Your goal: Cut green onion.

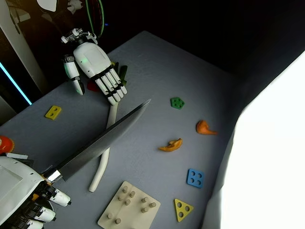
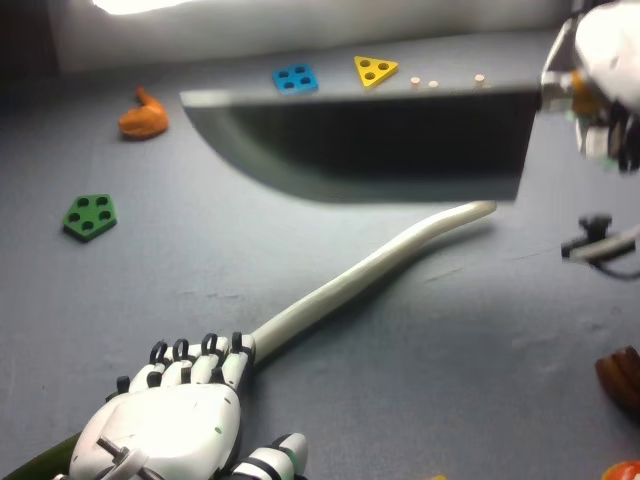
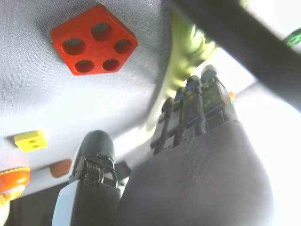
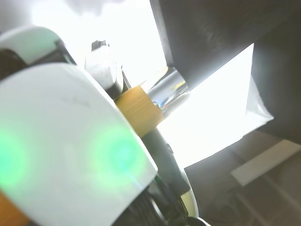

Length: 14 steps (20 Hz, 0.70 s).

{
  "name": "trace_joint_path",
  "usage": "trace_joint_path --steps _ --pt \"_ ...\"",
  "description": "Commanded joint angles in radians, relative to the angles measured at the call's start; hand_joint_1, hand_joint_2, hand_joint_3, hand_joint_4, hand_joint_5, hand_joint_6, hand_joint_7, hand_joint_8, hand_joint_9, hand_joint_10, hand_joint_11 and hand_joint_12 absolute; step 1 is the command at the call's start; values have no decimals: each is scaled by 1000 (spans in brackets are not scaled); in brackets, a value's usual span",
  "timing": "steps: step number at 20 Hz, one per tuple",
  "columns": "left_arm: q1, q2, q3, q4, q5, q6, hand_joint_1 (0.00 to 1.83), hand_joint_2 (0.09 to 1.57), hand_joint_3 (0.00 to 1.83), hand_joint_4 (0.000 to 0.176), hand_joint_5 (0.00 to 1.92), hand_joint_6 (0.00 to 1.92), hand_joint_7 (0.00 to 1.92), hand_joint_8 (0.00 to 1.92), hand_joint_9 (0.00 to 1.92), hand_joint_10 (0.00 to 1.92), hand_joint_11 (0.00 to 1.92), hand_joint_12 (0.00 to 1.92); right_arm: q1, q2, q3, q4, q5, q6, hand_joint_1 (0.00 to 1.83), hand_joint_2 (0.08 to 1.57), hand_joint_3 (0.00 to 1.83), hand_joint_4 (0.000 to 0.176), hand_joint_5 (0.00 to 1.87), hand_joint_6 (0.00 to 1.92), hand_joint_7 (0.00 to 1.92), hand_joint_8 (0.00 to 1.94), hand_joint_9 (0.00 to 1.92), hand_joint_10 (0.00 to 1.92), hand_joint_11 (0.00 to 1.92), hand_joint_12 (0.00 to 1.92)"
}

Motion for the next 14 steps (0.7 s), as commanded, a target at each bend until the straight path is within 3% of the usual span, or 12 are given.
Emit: trace_joint_path --steps 1,3,5,7,10,11,13,14 --pt "-5 -9 -1 49 13 -1 48 1425 4 0 14 0 14 0 0 0 0 0 21 24 16 -55 70 30 1565 764 853 176 1361 1921 1604 1941 1644 1921 1681 1921" --pt "-6 -8 -2 50 13 -1 22 1420 1 0 28 6 21 2 15 5 20 12 59 41 54 -76 -17 86 1572 755 802 176 1326 1921 1590 1941 1629 1921 1669 1921" --pt "-7 -8 -2 55 13 -1 158 1411 0 0 59 11 54 7 20 4 31 32 93 48 128 -152 -122 188 1570 782 801 176 1304 1921 1585 1941 1639 1921 1690 1921" --pt "-7 -7 -1 61 13 -1 167 1396 0 0 76 2 63 5 39 3 0 180 98 46 200 -267 -151 298 1569 789 800 176 1318 1921 1574 1941 1626 1921 1686 1921" --pt "-7 -6 0 72 13 -1 76 1411 6 0 38 2 25 1 10 1 0 69 97 28 323 -434 -207 481 1604 764 794 176 1344 1921 1598 1941 1645 1921 1689 1921" --pt "-8 -6 0 76 13 -1 97 1411 3 0 46 5 51 8 24 5 0 34 97 17 367 -491 -230 538 1589 777 798 176 1373 1921 1617 1941 1661 1921 1702 1921" --pt "-11 -3 2 80 13 -1 248 1387 0 0 88 5 109 4 89 7 0 182 93 -11 457 -544 -251 632 1568 722 879 176 1381 1921 1633 1941 1655 1921 1688 1921" --pt "-13 -2 2 81 13 0 277 1378 0 0 105 8 123 5 92 5 0 168 93 -22 489 -567 -248 668 1559 702 891 176 1345 1921 1617 1941 1647 1921 1685 1921"
